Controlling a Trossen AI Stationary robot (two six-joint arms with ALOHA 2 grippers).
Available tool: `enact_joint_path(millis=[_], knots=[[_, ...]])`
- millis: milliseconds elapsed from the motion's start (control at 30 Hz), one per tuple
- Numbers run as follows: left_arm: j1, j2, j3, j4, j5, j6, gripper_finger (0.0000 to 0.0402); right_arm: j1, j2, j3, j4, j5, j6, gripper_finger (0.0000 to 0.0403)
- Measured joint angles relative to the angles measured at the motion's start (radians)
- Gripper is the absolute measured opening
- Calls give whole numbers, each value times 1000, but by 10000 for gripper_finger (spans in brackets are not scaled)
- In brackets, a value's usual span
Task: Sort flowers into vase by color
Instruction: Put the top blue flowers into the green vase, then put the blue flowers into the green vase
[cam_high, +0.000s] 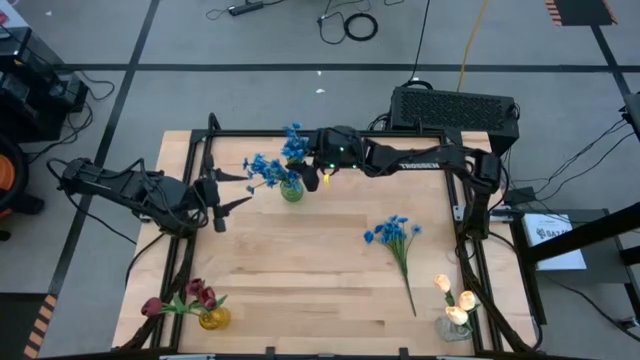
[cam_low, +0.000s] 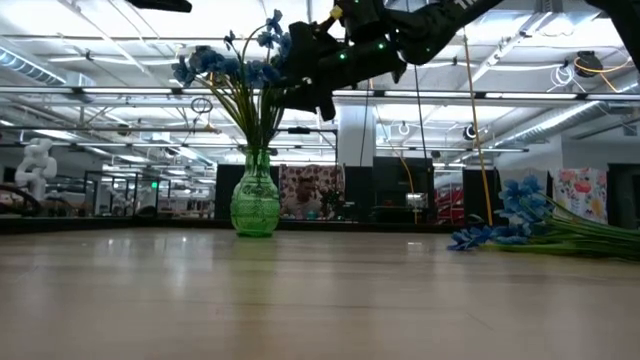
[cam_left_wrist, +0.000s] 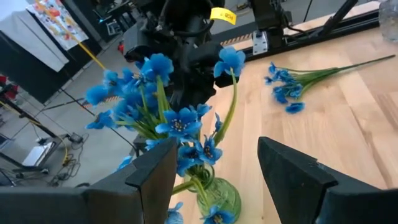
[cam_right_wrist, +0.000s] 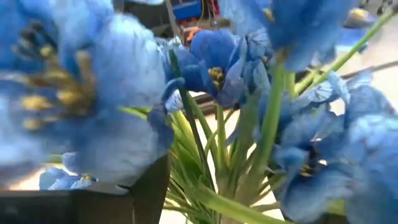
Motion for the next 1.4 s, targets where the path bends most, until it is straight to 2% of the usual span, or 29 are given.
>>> enact_joint_path(millis=[267, 400, 567, 800, 1000, 1200, 1333, 1400], knots=[[0, 0, 0, 27, 4, -11, 230, -11, -6, 86, -138, 40, -55, 265], [0, 0, -1, 9, 4, -42, 230, -22, -6, 153, -202, 34, -97, 276], [0, 0, -2, -21, 4, -54, 230, -26, -5, 211, -383, 26, -103, 286], [0, 0, -2, -16, 4, -55, 230, -8, -5, 301, -483, 0, -112, 293], [0, 0, -2, -16, 5, -55, 230, -7, -5, 436, -592, 61, -156, 293], [0, 0, -2, -16, 5, -55, 230, -7, -4, 515, -692, 58, -168, 293], [0, 0, -2, -24, 5, -55, 230, 3, -17, 597, -844, 71, -155, 293], [0, 0, -3, -29, 5, -55, 230, 27, -37, 635, -947, 129, -147, 293]])
